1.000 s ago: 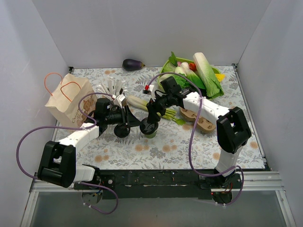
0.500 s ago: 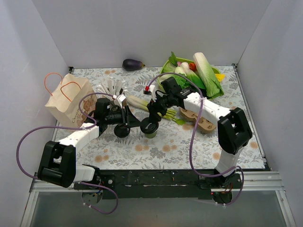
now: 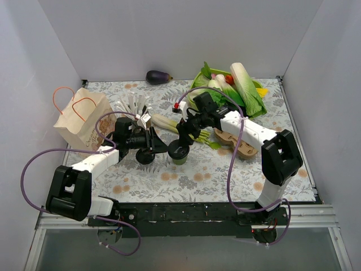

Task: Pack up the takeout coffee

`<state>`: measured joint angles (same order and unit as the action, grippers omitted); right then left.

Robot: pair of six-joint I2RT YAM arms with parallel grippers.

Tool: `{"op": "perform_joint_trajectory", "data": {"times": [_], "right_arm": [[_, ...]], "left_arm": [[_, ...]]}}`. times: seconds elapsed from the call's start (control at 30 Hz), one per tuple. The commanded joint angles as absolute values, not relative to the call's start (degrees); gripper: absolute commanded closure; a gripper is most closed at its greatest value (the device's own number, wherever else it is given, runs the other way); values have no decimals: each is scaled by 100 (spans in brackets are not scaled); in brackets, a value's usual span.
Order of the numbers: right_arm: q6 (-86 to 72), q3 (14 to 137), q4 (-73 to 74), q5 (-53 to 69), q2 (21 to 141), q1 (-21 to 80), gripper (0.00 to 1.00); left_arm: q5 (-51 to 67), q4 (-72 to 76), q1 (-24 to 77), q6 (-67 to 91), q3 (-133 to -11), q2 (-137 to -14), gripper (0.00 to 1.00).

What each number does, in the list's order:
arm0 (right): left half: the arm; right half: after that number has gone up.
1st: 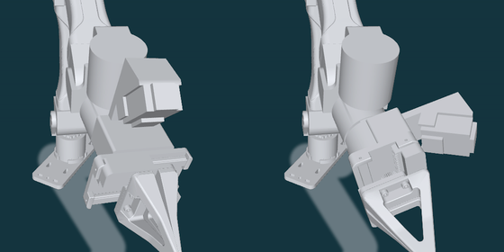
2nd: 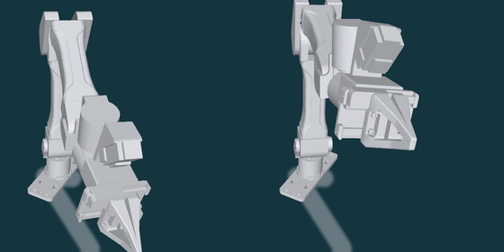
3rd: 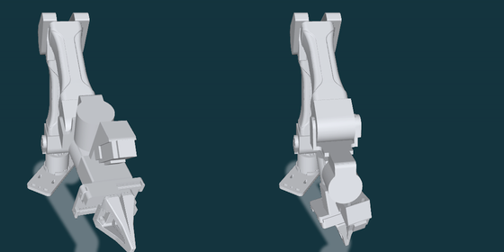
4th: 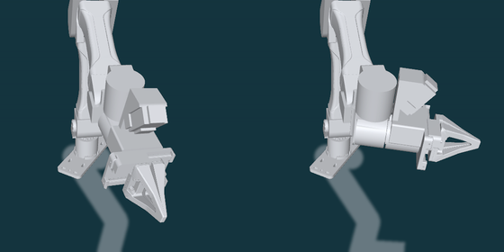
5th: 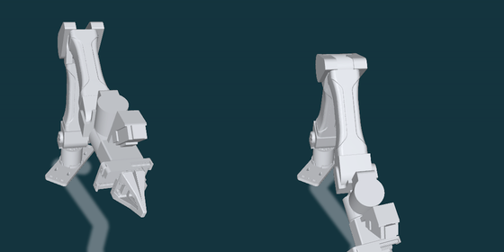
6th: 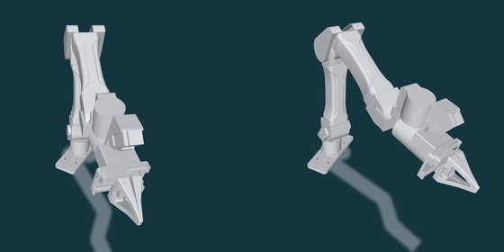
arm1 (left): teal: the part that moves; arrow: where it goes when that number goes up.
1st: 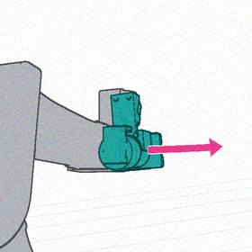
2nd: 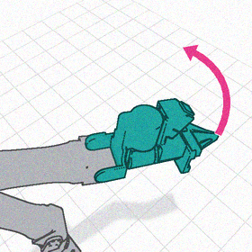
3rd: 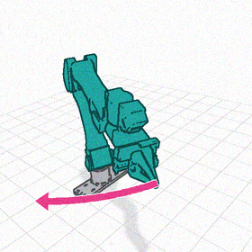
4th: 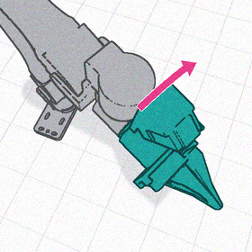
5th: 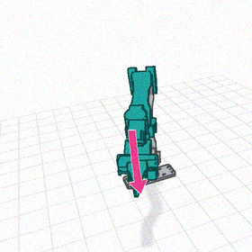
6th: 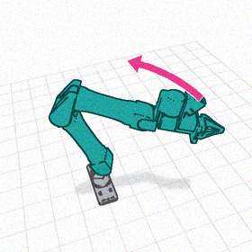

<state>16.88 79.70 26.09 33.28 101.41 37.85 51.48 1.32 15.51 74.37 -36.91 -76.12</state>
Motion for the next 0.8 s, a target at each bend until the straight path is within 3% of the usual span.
{"op": "perform_joint_trajectory", "data": {"times": [0.0,0.5,0.77], "right_arm": [[1819,7858,2654,3217,9879,3700,28],[1600,7813,2654,3972,9809,3612,28],[1652,7831,2733,3806,9809,3612,28]], "left_arm": [[5247,176,1591,7427,-3797,-7629,61],[5326,220,1652,7418,-3823,-7725,61],[5352,290,1696,7462,-3849,-7796,61]]}}
